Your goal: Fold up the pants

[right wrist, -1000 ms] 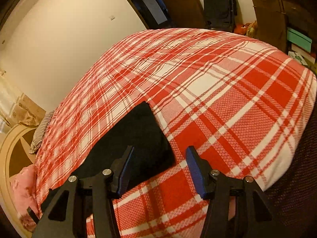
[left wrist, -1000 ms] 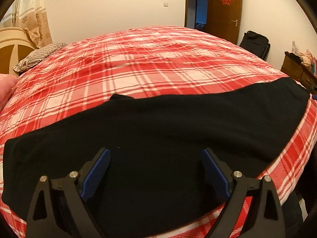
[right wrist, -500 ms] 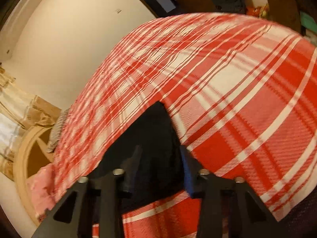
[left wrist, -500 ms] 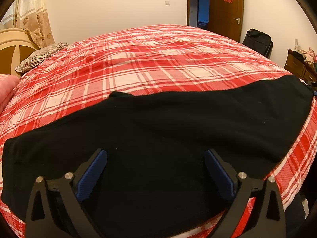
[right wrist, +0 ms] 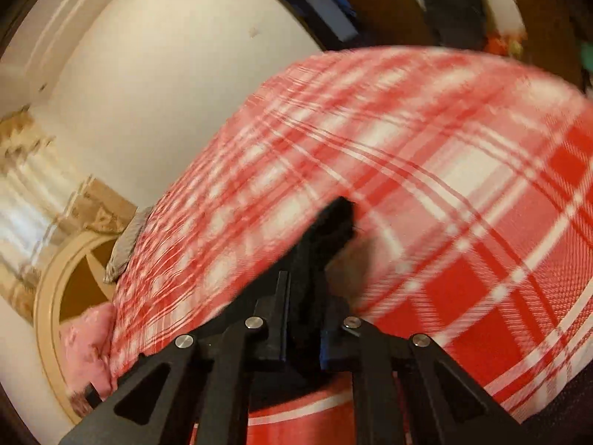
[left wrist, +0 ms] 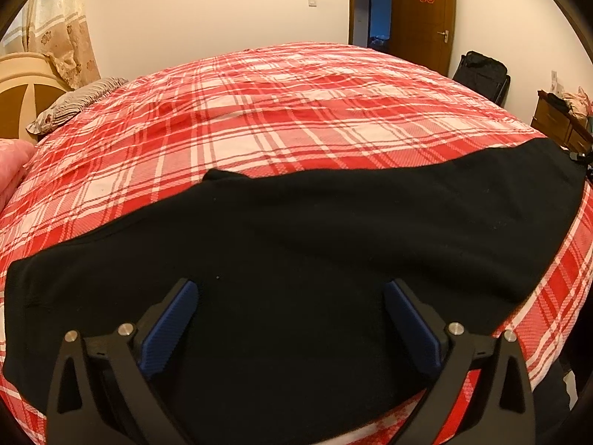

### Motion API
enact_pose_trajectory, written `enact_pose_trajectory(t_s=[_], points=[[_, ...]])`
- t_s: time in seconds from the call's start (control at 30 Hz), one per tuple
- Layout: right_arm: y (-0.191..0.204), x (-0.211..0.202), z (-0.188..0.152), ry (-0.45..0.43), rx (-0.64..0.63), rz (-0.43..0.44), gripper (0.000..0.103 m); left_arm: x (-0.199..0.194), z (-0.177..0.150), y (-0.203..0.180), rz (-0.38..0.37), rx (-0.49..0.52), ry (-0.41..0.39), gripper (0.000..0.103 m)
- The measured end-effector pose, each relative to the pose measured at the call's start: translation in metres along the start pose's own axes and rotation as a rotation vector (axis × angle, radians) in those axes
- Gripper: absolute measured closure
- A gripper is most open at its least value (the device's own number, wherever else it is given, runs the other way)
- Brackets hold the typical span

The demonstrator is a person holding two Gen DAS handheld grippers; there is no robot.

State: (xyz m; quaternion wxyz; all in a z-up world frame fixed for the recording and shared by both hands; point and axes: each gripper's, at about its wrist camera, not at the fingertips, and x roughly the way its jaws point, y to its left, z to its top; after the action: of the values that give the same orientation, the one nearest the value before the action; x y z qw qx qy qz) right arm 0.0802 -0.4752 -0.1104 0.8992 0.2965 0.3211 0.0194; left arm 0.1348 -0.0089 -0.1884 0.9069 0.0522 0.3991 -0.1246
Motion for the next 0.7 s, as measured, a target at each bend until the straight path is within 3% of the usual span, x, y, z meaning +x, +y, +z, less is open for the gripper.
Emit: enact_pose_trajectory(t_s=[0.23, 0.43, 0.57, 0.7], points=[[0.113, 0.000, -0.015, -0.013, -0.256, 0.054, 0.092, -0.030, 0.012, -0.002, -0.131, -0.054, -0.066, 0.000], [0.185, 0.035, -0.059, 0.058, -0.450, 0.062, 0.092, -0.039, 0.022, -0.011, -0.232, -0.058, -0.087, 0.000], [0.213, 0.072, -0.111, 0.148, -0.575, 0.045, 0.092, -0.035, 0.022, -0.013, -0.276, -0.064, -0.067, 0.000], [0.218, 0.113, -0.153, 0.226, -0.642, 0.011, 0.092, -0.035, 0.019, -0.011, -0.305, -0.077, -0.061, 0.000]])
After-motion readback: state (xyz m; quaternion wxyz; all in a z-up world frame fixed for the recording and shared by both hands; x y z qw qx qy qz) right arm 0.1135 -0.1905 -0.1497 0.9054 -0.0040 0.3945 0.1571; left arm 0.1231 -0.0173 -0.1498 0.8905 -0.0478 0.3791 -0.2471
